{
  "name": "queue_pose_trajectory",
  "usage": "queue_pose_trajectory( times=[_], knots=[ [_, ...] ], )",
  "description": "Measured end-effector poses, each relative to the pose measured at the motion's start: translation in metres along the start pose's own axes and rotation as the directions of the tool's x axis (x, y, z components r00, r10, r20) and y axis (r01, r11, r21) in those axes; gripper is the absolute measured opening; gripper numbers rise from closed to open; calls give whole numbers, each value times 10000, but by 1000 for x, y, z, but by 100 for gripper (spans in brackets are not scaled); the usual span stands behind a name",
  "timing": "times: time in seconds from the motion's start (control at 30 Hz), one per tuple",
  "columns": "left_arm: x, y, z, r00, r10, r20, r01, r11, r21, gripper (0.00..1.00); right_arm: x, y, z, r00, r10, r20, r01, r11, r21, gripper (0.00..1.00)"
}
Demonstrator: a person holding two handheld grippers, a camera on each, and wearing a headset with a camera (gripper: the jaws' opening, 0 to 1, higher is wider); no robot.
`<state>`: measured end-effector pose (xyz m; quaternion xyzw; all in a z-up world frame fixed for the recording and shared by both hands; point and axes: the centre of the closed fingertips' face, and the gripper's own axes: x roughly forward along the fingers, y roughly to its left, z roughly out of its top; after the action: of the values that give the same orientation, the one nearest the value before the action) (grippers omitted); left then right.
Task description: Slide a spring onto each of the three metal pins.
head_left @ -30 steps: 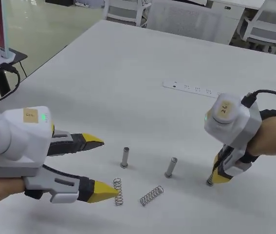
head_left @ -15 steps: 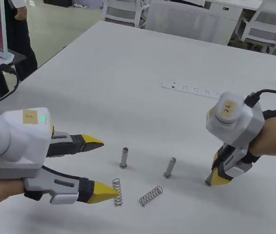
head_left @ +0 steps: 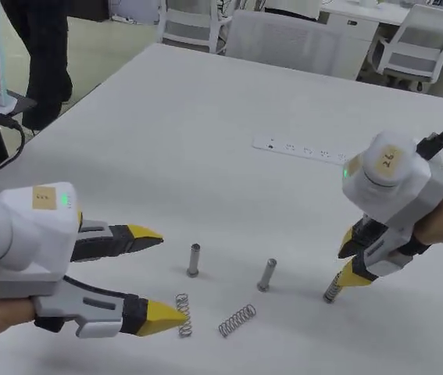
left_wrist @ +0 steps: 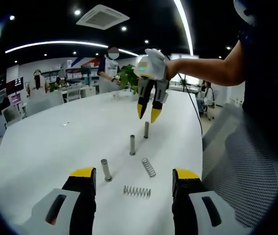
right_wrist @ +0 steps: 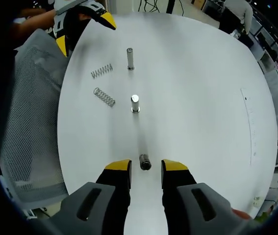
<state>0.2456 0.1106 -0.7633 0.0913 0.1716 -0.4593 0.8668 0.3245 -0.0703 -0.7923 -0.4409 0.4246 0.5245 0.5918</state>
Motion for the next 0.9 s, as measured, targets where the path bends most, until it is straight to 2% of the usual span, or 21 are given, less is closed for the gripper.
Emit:
queue_pose_trajectory(
  times=[0.27, 0.5, 0.7, 0.9],
  knots=[
    [-2, -2, 1, 10000, 31, 13, -31, 10000, 24, 58, -15, 14, 18, 9982, -9, 591, 28, 9995, -317, 22],
    [-4, -4, 3, 10000, 67, 47, -68, 10000, 61, 57, -21, 33, 39, 9920, 326, 1217, -257, 9980, -577, 22],
    [-5, -5, 5, 9999, 100, 68, -101, 9999, 85, 57, -20, 46, 54, 9858, 645, 1548, -513, 9948, -882, 22],
    [-7, -7, 5, 9999, 142, 75, -143, 9999, 94, 56, -8, 59, 67, 9797, 1059, 1704, -843, 9880, -1296, 22]
  ],
)
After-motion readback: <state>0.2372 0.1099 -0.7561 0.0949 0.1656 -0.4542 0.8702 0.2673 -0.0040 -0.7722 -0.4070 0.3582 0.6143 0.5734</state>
